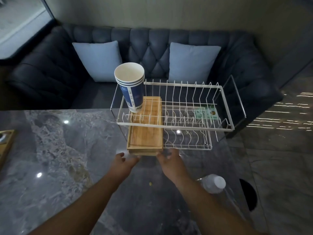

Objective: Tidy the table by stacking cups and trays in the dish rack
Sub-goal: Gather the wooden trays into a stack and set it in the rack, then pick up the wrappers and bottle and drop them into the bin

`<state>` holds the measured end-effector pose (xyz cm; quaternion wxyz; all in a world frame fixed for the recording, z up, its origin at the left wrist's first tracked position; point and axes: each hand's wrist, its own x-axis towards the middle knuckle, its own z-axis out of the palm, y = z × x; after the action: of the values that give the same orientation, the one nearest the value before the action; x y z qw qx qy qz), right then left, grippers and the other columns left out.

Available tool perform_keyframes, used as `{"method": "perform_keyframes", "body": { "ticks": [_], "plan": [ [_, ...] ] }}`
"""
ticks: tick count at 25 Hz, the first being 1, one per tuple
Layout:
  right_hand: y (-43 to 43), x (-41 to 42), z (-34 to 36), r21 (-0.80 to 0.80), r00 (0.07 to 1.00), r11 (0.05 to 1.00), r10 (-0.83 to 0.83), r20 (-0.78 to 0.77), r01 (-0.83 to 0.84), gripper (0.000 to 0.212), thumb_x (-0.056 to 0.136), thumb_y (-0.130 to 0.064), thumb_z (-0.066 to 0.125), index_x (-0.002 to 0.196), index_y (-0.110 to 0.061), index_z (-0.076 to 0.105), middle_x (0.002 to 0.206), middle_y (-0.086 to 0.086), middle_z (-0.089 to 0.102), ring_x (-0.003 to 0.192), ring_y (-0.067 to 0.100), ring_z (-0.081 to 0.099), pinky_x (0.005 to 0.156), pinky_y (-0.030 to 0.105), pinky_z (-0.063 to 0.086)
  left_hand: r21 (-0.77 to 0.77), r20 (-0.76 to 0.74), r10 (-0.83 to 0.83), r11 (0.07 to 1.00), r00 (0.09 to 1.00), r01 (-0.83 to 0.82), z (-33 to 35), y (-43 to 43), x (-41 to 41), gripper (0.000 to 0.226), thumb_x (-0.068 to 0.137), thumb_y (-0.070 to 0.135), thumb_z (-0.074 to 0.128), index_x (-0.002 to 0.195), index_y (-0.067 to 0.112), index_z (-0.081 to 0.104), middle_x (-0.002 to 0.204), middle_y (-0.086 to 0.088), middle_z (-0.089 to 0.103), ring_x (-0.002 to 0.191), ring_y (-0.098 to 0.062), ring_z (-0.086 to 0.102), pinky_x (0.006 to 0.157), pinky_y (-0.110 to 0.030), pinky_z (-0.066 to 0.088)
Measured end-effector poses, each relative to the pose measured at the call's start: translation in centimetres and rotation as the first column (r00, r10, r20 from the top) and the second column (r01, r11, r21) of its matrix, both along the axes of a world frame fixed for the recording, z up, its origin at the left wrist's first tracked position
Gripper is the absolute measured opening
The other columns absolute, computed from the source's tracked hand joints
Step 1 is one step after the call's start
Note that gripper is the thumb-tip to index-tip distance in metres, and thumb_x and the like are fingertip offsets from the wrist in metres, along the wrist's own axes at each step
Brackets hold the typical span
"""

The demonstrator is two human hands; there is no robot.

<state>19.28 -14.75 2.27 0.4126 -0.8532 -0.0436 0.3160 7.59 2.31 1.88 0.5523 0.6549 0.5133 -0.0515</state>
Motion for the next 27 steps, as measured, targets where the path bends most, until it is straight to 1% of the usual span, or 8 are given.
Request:
{"method": "perform_keyframes", "body": {
  "ticks": [4,8,10,13,15,17,22,27],
  "plan": [
    [-3.1,-3.7,0.6,-0.162,0.966,0.971,0.2,0.163,-0.174,0.067,0.083,-0.059,0.061,0.138,-0.023,0.049,0.135,0.004,0.059,0.121,0.025,0.059,0.102,0.039,0.048,0.142,-0.108,-0.233,0.959,0.966,0.247,0.2,-1.7,-3.0,0.091,0.08,0.046,0.081,0.152,0.014,0.038,0.151,-0.015,0.047,0.13,-0.033,0.054,0.096,-0.04,0.051],
    [-5.6,-7.0,1.0,-0.404,0.821,0.849,0.479,0.312,-0.342,0.071,0.085,-0.06,0.053,0.144,-0.023,0.042,0.146,0.007,0.051,0.132,0.028,0.048,0.109,0.04,0.039,0.22,-0.144,-0.501,0.824,0.853,0.521,0.5,-3.2,-5.2,0.09,0.074,0.055,0.078,0.149,0.02,0.043,0.145,-0.007,0.054,0.119,-0.024,0.059,0.092,-0.033,0.05],
    [-6.5,-8.4,1.0,-0.468,0.773,0.799,0.551,0.315,-0.378,0.073,0.088,-0.058,0.05,0.15,-0.021,0.037,0.153,0.01,0.044,0.14,0.029,0.038,0.115,0.041,0.031,0.273,-0.153,-0.628,0.715,0.763,0.643,0.6,-3.8,-5.9,0.091,0.071,0.057,0.076,0.148,0.021,0.044,0.146,-0.005,0.053,0.121,-0.023,0.058,0.095,-0.03,0.047],
    [-8.5,-10.3,1.1,-0.532,0.751,0.747,0.599,0.278,-0.399,0.078,0.09,-0.059,0.047,0.155,-0.022,0.028,0.16,0.01,0.032,0.148,0.029,0.025,0.123,0.042,0.021,0.333,-0.234,-0.78,0.497,0.581,0.801,0.1,-4.8,-6.2,0.106,0.069,0.066,0.071,0.156,0.021,0.031,0.161,-0.005,0.037,0.142,-0.025,0.041,0.113,-0.035,0.038],
    [-10.0,-11.4,1.4,-0.575,0.741,0.733,0.602,0.297,-0.364,0.083,0.087,-0.063,0.046,0.156,-0.022,0.025,0.163,0.009,0.028,0.15,0.027,0.021,0.124,0.042,0.016,0.339,-0.282,-0.834,0.376,0.474,0.862,-0.1,-5.6,-6.3,0.114,0.067,0.072,0.067,0.159,0.024,0.023,0.167,-0.005,0.024,0.148,-0.026,0.032,0.118,-0.04,0.034],
    [-11.6,-12.5,1.8,-0.603,0.763,0.736,0.57,0.306,-0.308,0.088,0.083,-0.067,0.042,0.157,-0.022,0.024,0.163,0.009,0.028,0.151,0.028,0.02,0.125,0.045,0.014,0.345,-0.304,-0.86,0.302,0.41,0.889,-0.1,-6.5,-6.3,0.119,0.063,0.079,0.062,0.16,0.027,0.018,0.17,-0.003,0.016,0.151,-0.026,0.026,0.119,-0.043,0.031],
    [-16.8,-14.0,2.9,-0.638,0.851,0.75,0.442,0.285,-0.176,0.094,0.078,-0.072,0.044,0.158,-0.028,0.021,0.164,0.005,0.027,0.152,0.029,0.019,0.123,0.051,0.016,0.416,-0.265,-0.903,0.209,0.338,0.885,0.7,-9.6,-5.7,0.119,0.063,0.082,0.061,0.16,0.03,0.017,0.17,-0.004,0.014,0.151,-0.027,0.025,0.121,-0.041,0.027],
    [-21.3,-13.0,3.7,-0.676,0.901,0.735,0.328,0.285,-0.054,0.1,0.074,-0.078,0.046,0.156,-0.026,0.023,0.16,0.007,0.033,0.149,0.032,0.024,0.12,0.052,0.019,0.416,-0.257,-0.924,0.158,0.283,0.896,1.3,-13.3,-3.9,0.12,0.061,0.079,0.066,0.16,0.028,0.02,0.17,-0.004,0.014,0.149,-0.03,0.029,0.117,-0.043,0.032]
  ]
}}
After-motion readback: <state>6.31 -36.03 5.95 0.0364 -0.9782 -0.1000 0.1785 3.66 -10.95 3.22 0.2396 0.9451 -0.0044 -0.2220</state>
